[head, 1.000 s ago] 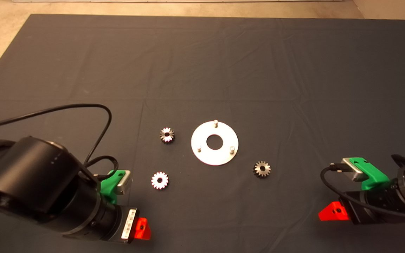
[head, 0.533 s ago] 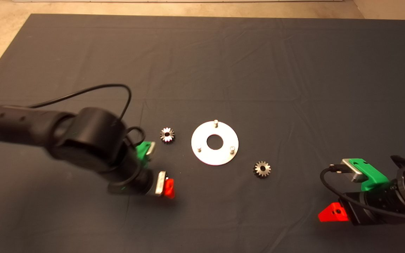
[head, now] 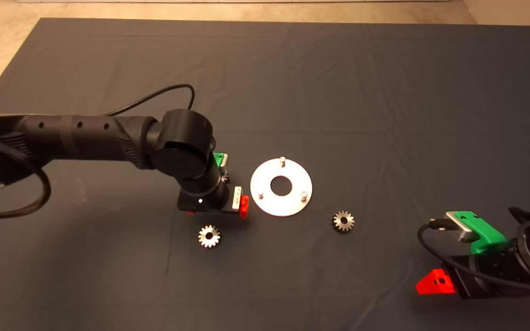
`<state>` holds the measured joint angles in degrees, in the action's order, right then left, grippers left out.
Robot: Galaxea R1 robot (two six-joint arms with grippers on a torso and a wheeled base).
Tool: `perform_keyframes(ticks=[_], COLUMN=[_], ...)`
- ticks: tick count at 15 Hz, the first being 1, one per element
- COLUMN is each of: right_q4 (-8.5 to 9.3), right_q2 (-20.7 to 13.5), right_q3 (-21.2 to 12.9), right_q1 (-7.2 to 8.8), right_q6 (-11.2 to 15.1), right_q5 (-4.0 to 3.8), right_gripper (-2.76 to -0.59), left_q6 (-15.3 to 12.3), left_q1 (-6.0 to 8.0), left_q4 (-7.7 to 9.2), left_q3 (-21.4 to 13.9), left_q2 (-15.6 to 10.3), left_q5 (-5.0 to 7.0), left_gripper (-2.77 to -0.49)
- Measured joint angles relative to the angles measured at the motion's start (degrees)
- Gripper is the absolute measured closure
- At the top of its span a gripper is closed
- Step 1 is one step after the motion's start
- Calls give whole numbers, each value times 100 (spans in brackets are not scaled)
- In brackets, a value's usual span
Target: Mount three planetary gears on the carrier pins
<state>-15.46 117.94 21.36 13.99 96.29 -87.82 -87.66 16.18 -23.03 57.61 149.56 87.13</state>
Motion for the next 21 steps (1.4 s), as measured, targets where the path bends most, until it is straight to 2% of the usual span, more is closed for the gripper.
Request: perform_keyframes(ticks=[7,12,14,16,21], right_q4=[-39,-44,-46,-46,-48], right_q2=[23,30,30,29,30], right_q3=[0,0,0,0,0], right_q1=[-143,-177,-179,-182,-195], right_q6=[0,-1,2,1,2], right_q5=[0,1,0,0,-2], right_gripper=[-275,-275,-275,-275,-275], left_q6=[632,947,955,957,958], left_q1=[9,57,123,274,388], left_q4=[-38,106,102,51,229], left_q3=[991,1242,1323,1415,1419], left_q2=[180,239,242,220,220], left_q5=[5,-24,-24,-6,-3], left_gripper=[-276,-276,-276,-276,-267])
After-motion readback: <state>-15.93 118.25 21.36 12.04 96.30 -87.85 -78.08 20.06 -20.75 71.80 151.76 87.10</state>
